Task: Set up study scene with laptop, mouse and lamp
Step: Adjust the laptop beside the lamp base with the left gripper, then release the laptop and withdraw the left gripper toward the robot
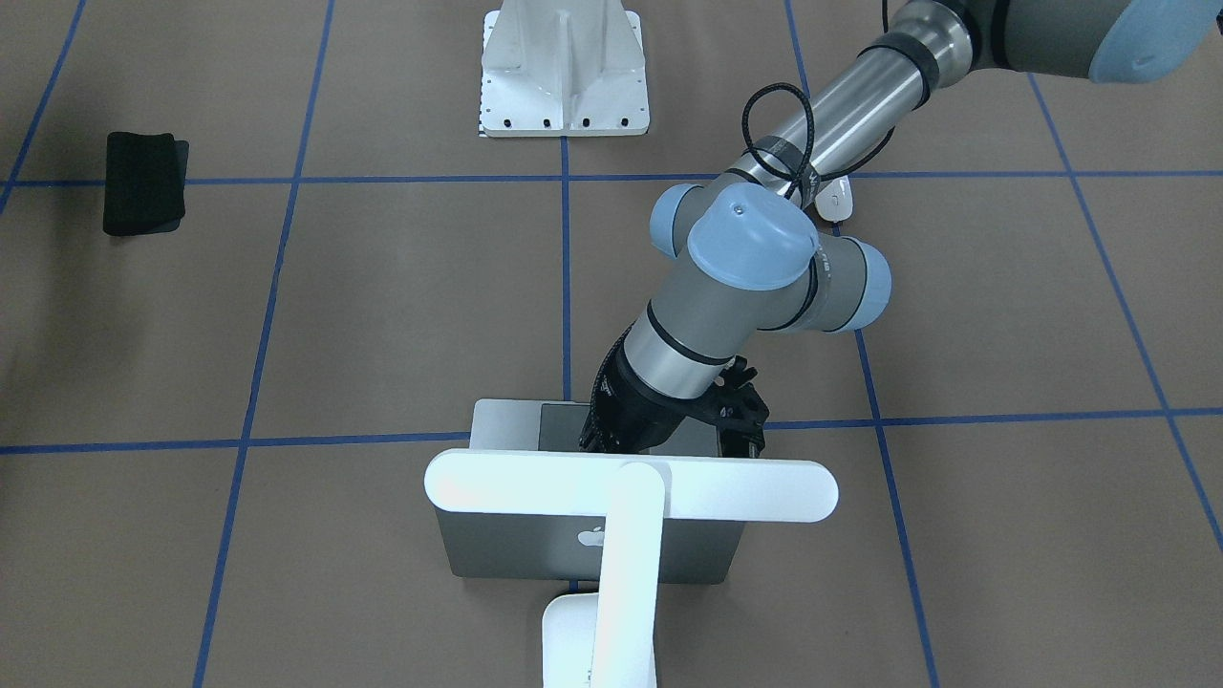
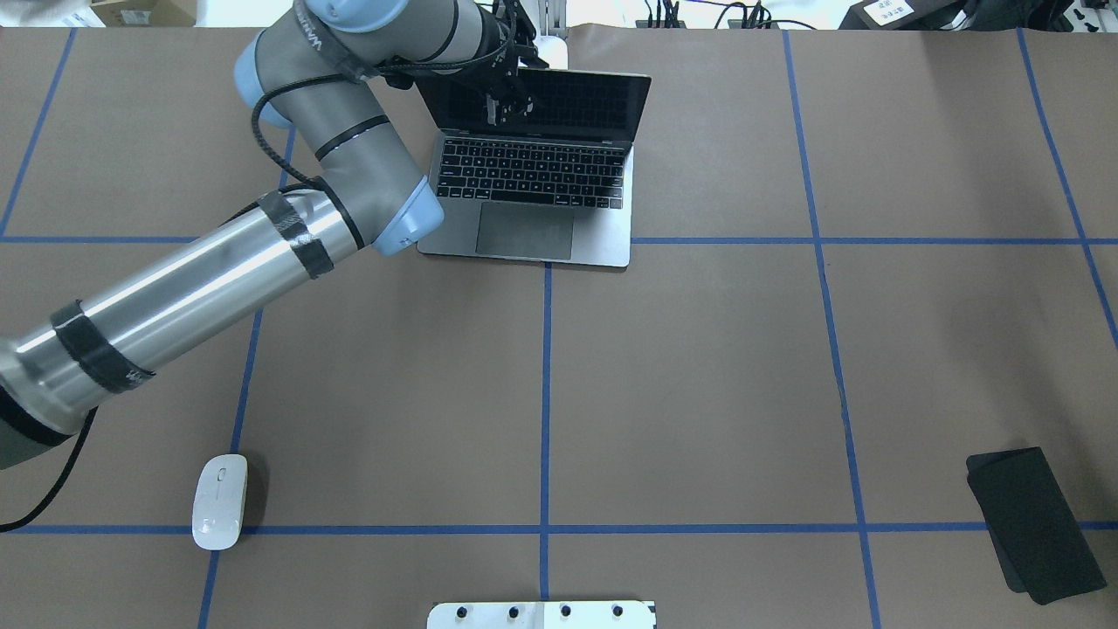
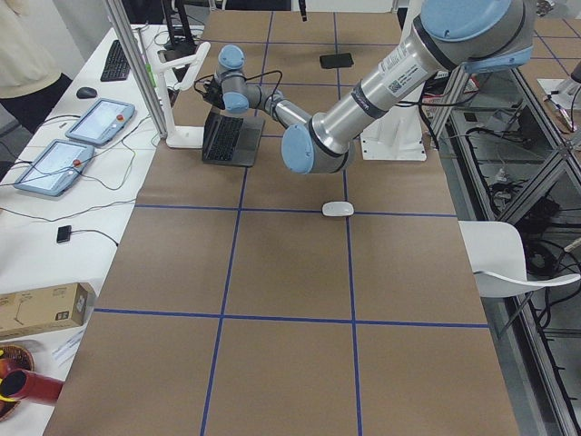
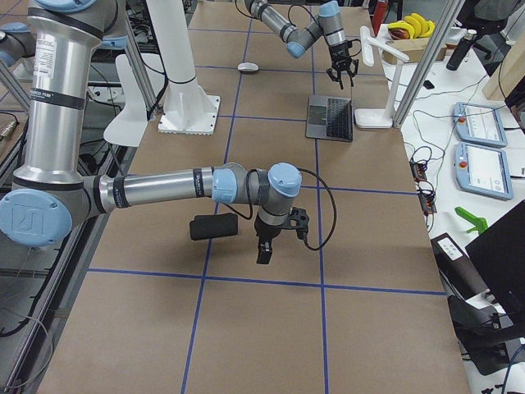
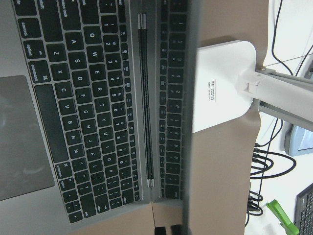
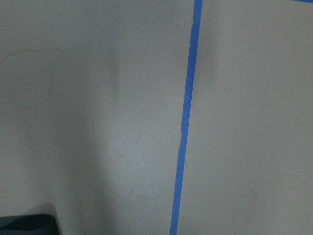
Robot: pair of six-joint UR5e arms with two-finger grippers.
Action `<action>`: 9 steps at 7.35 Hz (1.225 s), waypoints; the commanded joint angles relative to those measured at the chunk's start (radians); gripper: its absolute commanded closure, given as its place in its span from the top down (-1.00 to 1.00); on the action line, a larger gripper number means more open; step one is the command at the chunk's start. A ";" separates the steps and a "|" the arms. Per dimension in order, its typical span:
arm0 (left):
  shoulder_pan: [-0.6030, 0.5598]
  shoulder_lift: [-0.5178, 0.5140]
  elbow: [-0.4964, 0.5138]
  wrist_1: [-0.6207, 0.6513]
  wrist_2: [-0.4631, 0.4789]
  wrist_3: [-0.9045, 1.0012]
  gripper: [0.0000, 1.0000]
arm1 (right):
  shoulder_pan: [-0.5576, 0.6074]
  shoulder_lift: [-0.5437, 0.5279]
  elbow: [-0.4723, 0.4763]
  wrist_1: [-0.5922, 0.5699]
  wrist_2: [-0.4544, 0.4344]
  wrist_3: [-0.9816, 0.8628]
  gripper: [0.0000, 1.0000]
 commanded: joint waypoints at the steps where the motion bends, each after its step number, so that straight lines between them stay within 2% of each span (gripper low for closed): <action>1: -0.013 0.116 -0.186 -0.012 -0.003 0.006 0.81 | 0.000 0.007 0.002 0.003 0.000 -0.001 1.00; 3: -0.027 0.212 -0.316 -0.015 -0.008 0.009 0.84 | 0.002 0.021 0.003 0.006 0.002 0.005 1.00; 4: -0.032 0.298 -0.411 -0.006 -0.011 0.076 0.85 | 0.000 0.028 0.002 0.006 0.005 0.007 1.00; 5: -0.040 0.391 -0.520 0.004 -0.066 0.135 0.86 | 0.000 0.046 -0.006 -0.003 0.032 0.007 1.00; 6: -0.093 0.429 -0.566 0.018 -0.160 0.167 0.86 | 0.000 0.045 -0.024 0.002 0.075 0.007 1.00; 8: -0.216 0.441 -0.588 0.063 -0.334 0.259 0.87 | 0.000 0.033 -0.095 0.008 0.162 0.002 1.00; 9: -0.237 0.469 -0.602 0.081 -0.359 0.319 0.87 | -0.001 0.031 -0.119 0.009 0.193 -0.002 1.00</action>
